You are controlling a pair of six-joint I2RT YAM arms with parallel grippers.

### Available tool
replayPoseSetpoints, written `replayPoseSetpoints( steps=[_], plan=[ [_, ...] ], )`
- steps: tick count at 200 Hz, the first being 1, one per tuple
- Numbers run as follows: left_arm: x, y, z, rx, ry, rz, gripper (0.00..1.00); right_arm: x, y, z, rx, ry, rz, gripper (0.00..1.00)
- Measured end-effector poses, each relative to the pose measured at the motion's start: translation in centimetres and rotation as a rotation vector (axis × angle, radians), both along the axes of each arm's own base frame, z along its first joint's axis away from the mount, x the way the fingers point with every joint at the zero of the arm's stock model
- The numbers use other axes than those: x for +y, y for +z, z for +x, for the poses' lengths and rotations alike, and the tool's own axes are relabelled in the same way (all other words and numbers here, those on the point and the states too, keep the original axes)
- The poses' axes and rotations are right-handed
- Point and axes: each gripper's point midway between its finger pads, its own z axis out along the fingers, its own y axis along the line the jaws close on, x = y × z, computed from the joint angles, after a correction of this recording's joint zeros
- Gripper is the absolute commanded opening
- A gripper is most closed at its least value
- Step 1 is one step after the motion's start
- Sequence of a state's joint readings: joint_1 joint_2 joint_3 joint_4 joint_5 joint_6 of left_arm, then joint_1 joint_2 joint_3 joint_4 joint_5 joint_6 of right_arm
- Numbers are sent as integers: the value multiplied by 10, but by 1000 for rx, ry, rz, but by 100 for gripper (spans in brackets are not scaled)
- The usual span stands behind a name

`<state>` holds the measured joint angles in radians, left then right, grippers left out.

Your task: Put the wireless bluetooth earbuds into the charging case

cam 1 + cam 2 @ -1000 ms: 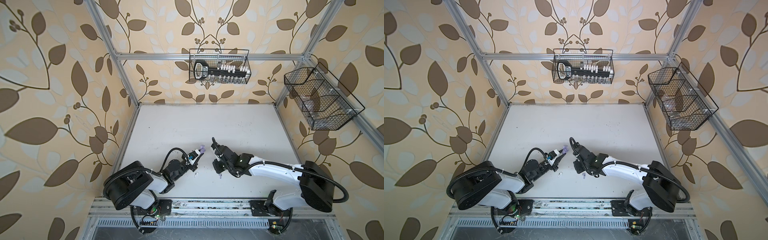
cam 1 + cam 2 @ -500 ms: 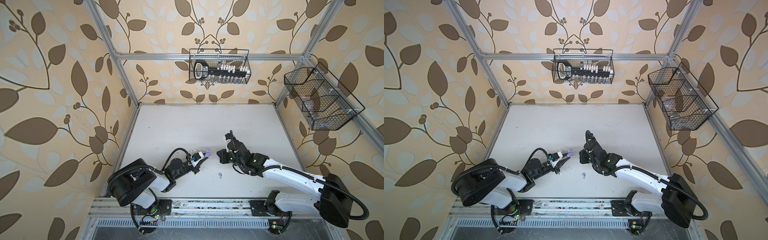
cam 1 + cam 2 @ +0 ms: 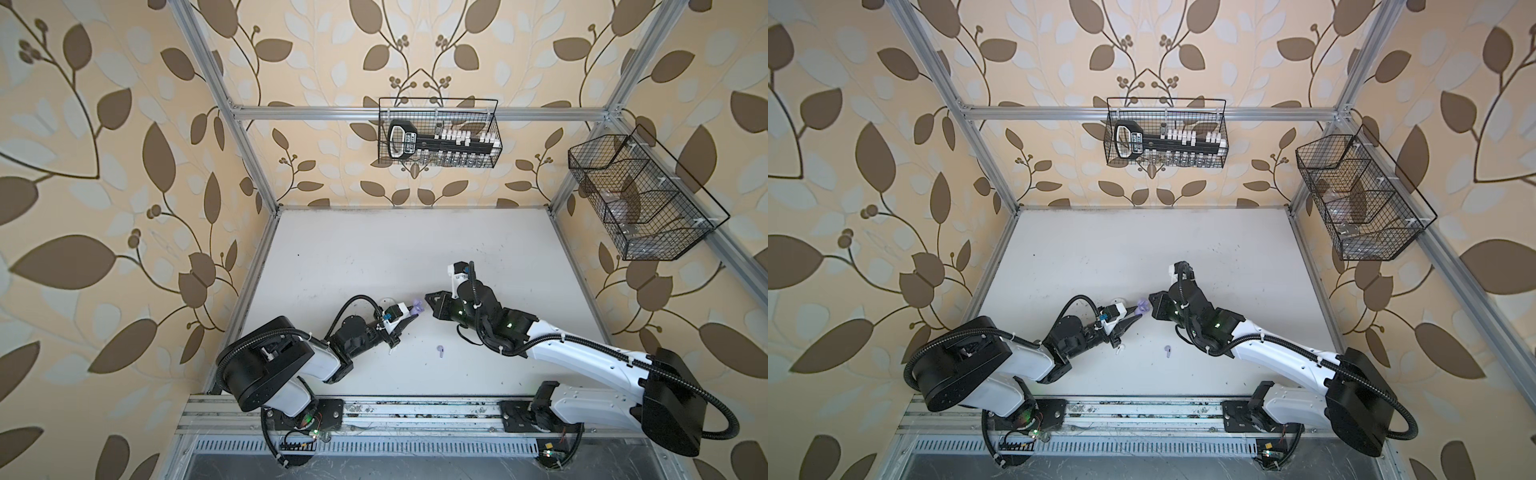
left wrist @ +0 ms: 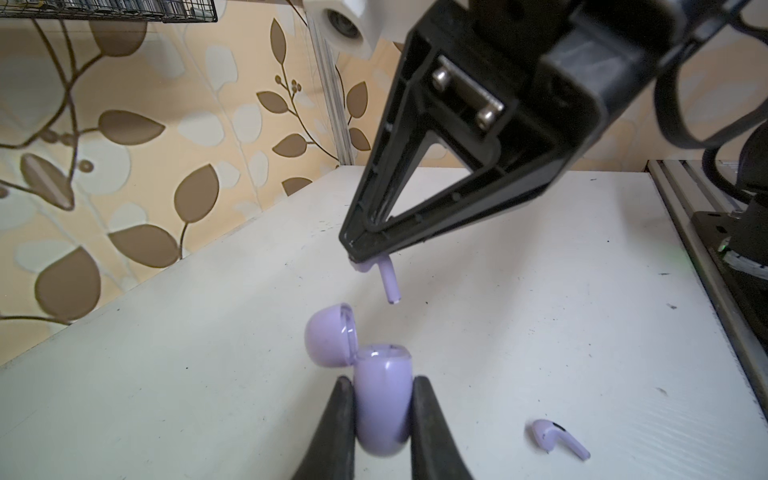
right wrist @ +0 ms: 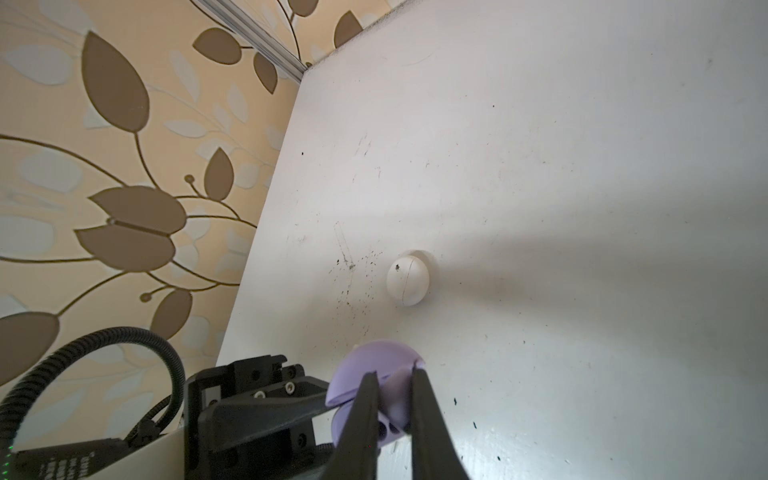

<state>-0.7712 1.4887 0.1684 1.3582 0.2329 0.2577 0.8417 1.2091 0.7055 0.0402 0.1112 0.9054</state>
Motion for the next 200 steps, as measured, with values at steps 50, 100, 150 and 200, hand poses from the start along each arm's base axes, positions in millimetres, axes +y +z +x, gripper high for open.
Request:
replayPoseSetpoints(
  steps=[50, 100, 150, 200],
  plan=[
    [0, 0, 0, 0, 0, 0, 0, 7, -3, -1, 19, -9, 69, 13],
    [0, 0, 0, 0, 1, 0, 0, 2, -16, -1, 53, -38, 115, 12],
    [0, 0, 0, 0, 1, 0, 0, -1, -19, 0, 67, -63, 161, 12],
    [0, 0, 0, 0, 2, 0, 0, 2, -15, 1, 68, -66, 194, 12]
  ],
)
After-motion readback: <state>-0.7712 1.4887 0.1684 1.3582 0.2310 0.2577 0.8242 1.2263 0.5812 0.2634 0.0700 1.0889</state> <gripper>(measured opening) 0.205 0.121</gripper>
